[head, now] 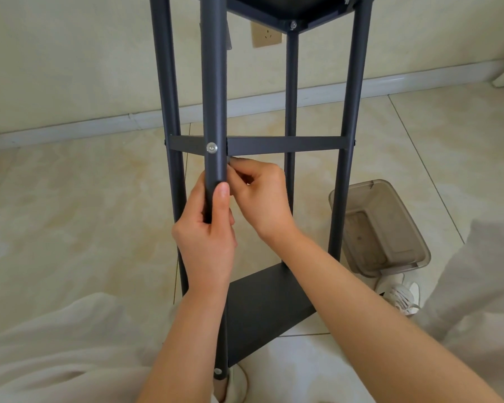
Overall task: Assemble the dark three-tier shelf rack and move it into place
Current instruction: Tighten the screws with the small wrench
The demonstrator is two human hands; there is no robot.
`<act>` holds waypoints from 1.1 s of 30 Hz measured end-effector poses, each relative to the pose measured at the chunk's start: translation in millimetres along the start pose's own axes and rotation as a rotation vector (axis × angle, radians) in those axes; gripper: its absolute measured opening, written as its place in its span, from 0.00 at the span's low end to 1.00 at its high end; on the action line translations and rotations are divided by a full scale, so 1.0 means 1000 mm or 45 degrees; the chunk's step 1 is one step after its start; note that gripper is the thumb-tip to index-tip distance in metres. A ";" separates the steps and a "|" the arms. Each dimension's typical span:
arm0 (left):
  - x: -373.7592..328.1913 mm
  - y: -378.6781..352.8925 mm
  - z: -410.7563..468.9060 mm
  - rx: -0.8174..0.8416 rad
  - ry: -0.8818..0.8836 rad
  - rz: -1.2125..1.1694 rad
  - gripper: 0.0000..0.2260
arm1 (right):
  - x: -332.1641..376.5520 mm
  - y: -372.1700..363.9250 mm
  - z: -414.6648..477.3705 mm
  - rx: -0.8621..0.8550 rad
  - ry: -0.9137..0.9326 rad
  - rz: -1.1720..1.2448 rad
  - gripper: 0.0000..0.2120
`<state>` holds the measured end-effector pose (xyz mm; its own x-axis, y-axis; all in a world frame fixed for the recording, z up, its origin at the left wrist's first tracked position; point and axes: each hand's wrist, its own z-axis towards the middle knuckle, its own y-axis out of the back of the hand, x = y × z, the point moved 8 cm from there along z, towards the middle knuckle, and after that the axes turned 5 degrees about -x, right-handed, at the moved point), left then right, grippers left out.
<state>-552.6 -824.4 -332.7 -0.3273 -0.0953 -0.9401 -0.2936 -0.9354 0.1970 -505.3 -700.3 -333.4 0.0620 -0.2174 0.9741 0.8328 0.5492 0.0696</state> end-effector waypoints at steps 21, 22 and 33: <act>0.001 0.002 0.003 0.016 -0.041 0.006 0.25 | -0.040 0.000 -0.012 0.154 -0.258 -0.193 0.15; 0.000 0.002 0.003 0.020 -0.050 0.007 0.25 | -0.038 0.002 -0.013 0.164 -0.263 -0.193 0.14; -0.001 0.008 0.003 -0.008 -0.052 0.001 0.18 | 0.012 0.005 -0.009 0.177 -0.004 -0.351 0.13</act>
<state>-557.7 -830.7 -329.6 -0.3642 -0.0822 -0.9277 -0.2875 -0.9375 0.1960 -495.4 -707.4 -323.3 -0.1576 -0.3708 0.9152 0.7348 0.5752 0.3596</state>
